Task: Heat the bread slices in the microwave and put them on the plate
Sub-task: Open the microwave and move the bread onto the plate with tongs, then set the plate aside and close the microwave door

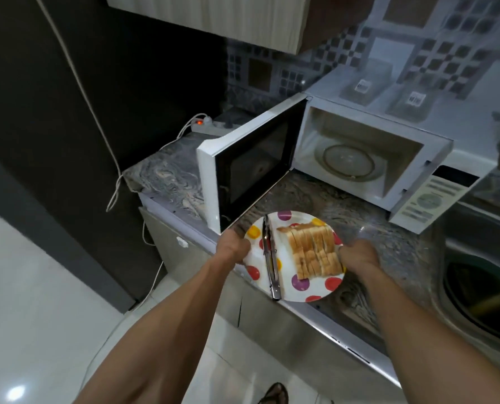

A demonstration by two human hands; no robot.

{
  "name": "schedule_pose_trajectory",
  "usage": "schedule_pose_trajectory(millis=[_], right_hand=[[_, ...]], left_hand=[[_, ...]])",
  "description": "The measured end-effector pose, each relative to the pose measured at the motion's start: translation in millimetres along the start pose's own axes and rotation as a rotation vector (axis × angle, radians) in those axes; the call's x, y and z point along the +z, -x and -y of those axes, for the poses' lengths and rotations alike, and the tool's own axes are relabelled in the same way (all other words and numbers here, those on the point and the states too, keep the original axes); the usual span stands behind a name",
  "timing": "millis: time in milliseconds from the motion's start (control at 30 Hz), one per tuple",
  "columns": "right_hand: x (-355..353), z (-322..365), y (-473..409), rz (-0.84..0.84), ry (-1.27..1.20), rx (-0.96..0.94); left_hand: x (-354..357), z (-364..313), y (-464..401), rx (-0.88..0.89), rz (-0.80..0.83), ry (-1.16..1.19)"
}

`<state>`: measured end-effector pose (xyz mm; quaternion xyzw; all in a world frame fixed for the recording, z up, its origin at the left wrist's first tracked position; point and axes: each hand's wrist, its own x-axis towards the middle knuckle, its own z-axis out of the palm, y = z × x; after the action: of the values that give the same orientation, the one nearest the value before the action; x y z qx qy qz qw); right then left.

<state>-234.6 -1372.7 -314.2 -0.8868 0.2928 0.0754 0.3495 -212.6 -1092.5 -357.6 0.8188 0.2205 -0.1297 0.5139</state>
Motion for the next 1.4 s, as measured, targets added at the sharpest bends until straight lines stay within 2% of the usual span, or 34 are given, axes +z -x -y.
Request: schedule_pose_trajectory(millis=[300, 633, 800, 1067, 1400], right_hand=[[71, 3, 104, 0.02, 0.024, -0.029], [154, 82, 172, 0.127, 0.057, -0.127], [186, 131, 180, 0.191, 0.005, -0.176], [239, 208, 160, 0.196, 0.006, -0.194], [270, 289, 101, 0.168, -0.018, -0.2]], left_hand=[[-92, 74, 53, -0.019, 0.021, 0.057], [-221, 141, 55, -0.112, -0.119, -0.001], [-273, 142, 37, -0.126, -0.214, -0.021], [-330, 137, -35, -0.163, -0.308, -0.051], [-357, 98, -133, -0.174, -0.309, -0.076]])
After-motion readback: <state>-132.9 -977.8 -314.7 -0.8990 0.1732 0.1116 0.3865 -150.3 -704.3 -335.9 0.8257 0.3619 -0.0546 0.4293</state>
